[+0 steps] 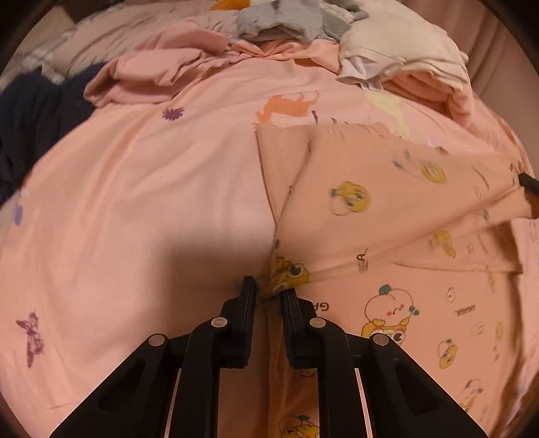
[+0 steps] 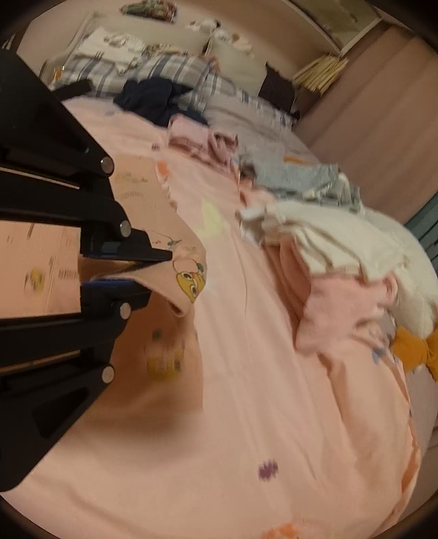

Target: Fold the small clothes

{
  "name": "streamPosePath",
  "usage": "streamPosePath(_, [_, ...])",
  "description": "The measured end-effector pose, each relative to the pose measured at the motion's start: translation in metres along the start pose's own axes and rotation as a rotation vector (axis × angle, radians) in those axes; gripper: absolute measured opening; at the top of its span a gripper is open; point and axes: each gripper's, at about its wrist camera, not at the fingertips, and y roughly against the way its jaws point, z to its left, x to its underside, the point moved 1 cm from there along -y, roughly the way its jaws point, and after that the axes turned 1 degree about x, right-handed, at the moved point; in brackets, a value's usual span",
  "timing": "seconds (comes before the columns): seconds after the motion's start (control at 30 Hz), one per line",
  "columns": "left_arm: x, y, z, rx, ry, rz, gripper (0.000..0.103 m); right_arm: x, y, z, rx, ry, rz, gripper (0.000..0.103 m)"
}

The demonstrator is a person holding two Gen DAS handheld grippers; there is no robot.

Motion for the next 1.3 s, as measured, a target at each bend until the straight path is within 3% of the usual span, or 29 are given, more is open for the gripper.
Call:
streamPosePath(0.17, [0.003,-0.005,-0.007,-0.047,-0.019,0.003,0.01,0.011,-0.012,-0.038,0.103,-0.032,0.038,0.005])
streamPosePath(0.23, [0.003,-0.006,-0.007,-0.052,-0.032,0.004,0.01,0.014,-0.02,-0.053,0.105,-0.074,0.055,0.005])
streamPosePath(0.43, [0.003,0.01,-0.002,0.015,-0.046,0.069,0.01,0.015,-0.017,-0.058,0.123,-0.072,0.076,0.009])
streamPosePath(0.6, [-0.01,0.059,0.007,0.126,0.022,-0.043,0.01,0.009,0.008,-0.028,0.123,0.038,0.059,0.009])
streamPosePath(0.67, [-0.022,0.068,0.001,0.128,0.037,-0.096,0.01,0.011,0.009,-0.015,0.12,0.075,0.057,0.009])
streamPosePath(0.73, [-0.035,0.056,-0.014,0.119,0.021,-0.117,0.01,0.016,0.001,-0.001,0.097,0.099,0.073,0.009])
streamPosePath(0.83, [-0.044,0.016,-0.035,0.154,0.033,-0.07,0.01,0.033,-0.026,0.008,0.009,0.103,0.165,0.009])
streamPosePath(0.93, [-0.041,-0.028,-0.043,0.128,0.097,0.017,0.01,0.052,-0.055,0.009,0.062,0.138,0.24,0.008])
streamPosePath(0.97, [-0.04,-0.035,-0.044,0.11,0.094,0.01,0.01,0.059,-0.063,0.003,0.091,0.142,0.264,0.001])
streamPosePath(1.07, [-0.041,-0.04,-0.046,0.045,0.054,-0.063,0.01,0.064,-0.06,-0.013,0.079,0.137,0.276,0.0])
streamPosePath(1.23, [-0.053,-0.046,-0.029,0.063,0.159,-0.032,0.01,0.067,-0.05,-0.024,0.09,0.126,0.331,0.0])
streamPosePath(1.3, [-0.052,-0.041,-0.024,0.043,0.155,-0.02,0.01,0.07,-0.047,-0.02,0.115,0.15,0.328,0.0])
